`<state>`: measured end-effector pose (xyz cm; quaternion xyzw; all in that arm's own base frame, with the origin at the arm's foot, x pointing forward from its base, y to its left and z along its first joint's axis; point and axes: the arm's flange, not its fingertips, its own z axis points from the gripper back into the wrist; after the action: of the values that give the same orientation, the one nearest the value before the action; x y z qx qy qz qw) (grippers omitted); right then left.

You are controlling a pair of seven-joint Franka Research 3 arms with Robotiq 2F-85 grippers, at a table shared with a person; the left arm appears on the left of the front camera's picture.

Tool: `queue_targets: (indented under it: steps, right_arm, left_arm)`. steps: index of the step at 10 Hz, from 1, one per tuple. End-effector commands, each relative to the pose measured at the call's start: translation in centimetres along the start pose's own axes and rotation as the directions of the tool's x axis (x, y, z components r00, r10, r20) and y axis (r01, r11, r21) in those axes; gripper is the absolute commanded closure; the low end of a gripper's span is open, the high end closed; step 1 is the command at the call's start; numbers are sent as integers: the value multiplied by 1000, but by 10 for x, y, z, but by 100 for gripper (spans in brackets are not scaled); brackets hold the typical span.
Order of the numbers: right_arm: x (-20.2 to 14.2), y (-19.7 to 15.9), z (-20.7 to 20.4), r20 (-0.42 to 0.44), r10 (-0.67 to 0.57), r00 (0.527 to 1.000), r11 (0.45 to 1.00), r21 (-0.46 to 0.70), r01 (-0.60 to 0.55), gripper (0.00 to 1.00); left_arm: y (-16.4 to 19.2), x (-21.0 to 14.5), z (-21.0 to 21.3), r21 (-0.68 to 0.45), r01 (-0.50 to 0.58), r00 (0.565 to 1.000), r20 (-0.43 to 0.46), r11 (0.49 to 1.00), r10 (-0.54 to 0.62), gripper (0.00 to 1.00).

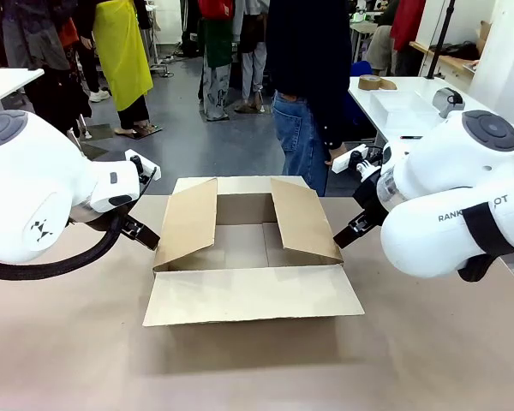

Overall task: Pack the gift set into the box.
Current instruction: Place both hands on the side flaps of the Package Box and spread them outward.

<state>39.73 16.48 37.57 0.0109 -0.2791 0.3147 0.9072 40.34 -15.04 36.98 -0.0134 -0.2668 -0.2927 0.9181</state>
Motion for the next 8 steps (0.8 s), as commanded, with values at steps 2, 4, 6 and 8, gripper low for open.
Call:
queue_targets:
  steps: [2,4,6,8]
  right_arm:
    - [0,0,0,0,-1,1000,1000,1,1,0]
    - [0,0,0,0,-1,1000,1000,1,1,0]
    - [0,0,0,0,-1,1000,1000,1,1,0]
    - [0,0,0,0,0,1000,1000,0,0,0]
  left_arm:
    - [-1,0,0,0,1,1000,2,1000,-1,0]
    - [-1,0,0,0,1,1000,2,1000,-1,0]
    - [-1,0,0,0,1,1000,2,1000,-1,0]
    - [0,0,0,0,0,1000,0,1000,0,0]
